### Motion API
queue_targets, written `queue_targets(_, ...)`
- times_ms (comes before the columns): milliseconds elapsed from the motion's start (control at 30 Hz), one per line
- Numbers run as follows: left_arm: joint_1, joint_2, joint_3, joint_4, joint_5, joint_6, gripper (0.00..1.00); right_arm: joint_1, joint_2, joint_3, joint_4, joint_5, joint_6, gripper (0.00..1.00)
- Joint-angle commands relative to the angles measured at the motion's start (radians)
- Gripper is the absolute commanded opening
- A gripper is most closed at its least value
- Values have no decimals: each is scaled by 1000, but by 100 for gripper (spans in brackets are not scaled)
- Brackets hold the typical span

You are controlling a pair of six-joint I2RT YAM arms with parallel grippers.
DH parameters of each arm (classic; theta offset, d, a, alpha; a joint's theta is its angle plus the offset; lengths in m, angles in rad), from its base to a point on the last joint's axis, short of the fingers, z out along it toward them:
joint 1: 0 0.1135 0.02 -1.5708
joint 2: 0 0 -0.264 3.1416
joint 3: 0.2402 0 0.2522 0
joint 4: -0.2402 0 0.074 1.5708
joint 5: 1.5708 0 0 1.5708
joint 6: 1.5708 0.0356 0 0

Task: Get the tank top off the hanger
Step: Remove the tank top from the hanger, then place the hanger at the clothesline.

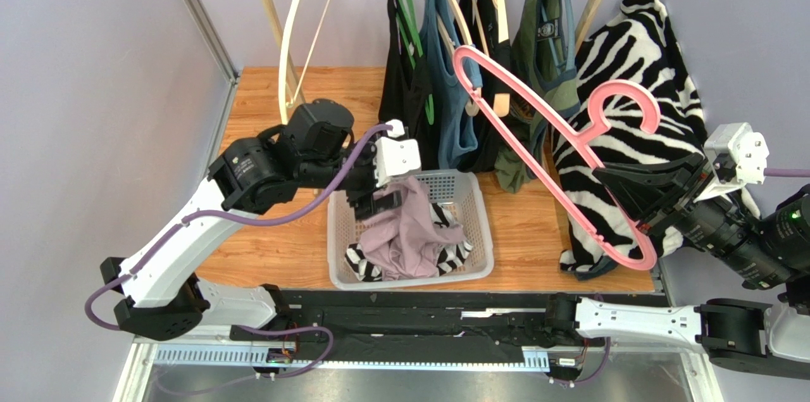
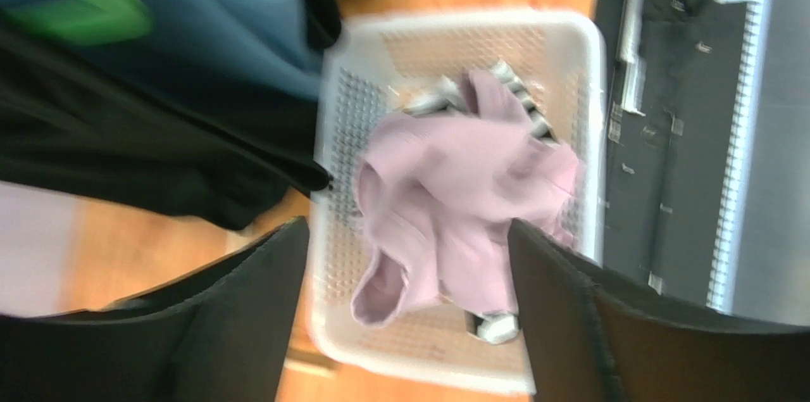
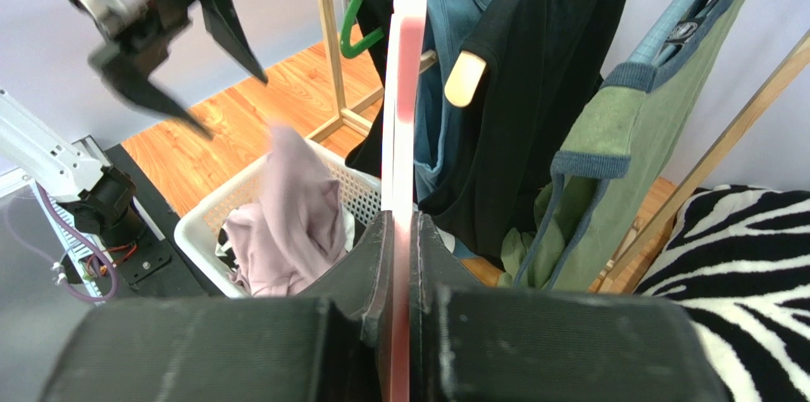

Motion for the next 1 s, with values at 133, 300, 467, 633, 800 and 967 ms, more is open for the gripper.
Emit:
queue_targets(133,-6,-111,41,-72,-6,35,96,-1,75,17,8,-46,-15,0)
queue_targets(300,2,-143,280,-129,98,58,97,-2,134,-15,-64,-155,-13,0)
queue_targets(467,50,-186,296,-195,208,153,97,-1,173,-72,-55,-426,-55,0)
queue_targets(633,56,-211,181,-215,281,164,97,1,223,-98,-53,-549,-92,0)
queue_targets(800,59,-202,131,-245,340,165,96,21,257,-103,-21,-580,-118,0)
queue_targets(967,59,-200,51,-258,368,147,92,28,291,-84,7,-580,-132,0)
